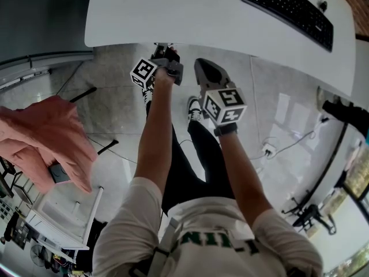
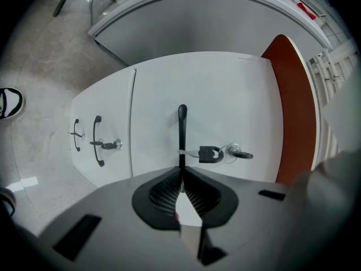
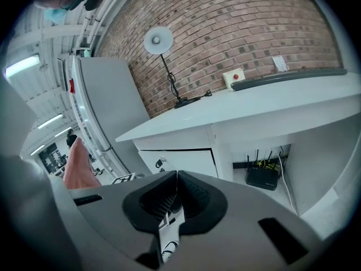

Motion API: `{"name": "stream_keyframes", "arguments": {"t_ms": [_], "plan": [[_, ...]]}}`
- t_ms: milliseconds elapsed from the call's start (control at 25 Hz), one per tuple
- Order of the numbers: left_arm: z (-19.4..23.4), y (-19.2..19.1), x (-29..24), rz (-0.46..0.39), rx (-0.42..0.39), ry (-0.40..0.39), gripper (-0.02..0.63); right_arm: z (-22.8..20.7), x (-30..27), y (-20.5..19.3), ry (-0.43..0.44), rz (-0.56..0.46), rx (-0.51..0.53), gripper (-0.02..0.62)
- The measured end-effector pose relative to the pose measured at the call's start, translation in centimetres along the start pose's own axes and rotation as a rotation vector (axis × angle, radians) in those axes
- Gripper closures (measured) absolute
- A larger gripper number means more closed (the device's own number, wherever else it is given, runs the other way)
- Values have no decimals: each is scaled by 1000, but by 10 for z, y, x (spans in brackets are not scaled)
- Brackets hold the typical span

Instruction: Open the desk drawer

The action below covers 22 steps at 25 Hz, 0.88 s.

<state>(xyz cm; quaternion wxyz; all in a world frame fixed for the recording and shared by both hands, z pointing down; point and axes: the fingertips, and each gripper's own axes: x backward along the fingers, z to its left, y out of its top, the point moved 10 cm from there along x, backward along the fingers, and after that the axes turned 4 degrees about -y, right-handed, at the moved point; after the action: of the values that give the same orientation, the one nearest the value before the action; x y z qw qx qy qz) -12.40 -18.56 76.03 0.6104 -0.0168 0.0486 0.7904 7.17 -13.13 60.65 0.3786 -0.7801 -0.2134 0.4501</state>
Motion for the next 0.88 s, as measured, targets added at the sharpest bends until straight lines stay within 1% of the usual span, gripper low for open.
{"name": "stream_keyframes", "arguments": {"t_ms": [320,560,760,880], "plan": [[1,-4,14,13,4,23,591,6,-2,5,11,-3,-15,591],[0,-6,22,15,-7,40,589,15,-3,3,44,11,-22,591],[-2,-10,31,15,-5,49,589,18,-6,0,74,17,-9,591],[0,-11,42,16,-1,54,589,19,-7,-1,77,9,1,591]]}}
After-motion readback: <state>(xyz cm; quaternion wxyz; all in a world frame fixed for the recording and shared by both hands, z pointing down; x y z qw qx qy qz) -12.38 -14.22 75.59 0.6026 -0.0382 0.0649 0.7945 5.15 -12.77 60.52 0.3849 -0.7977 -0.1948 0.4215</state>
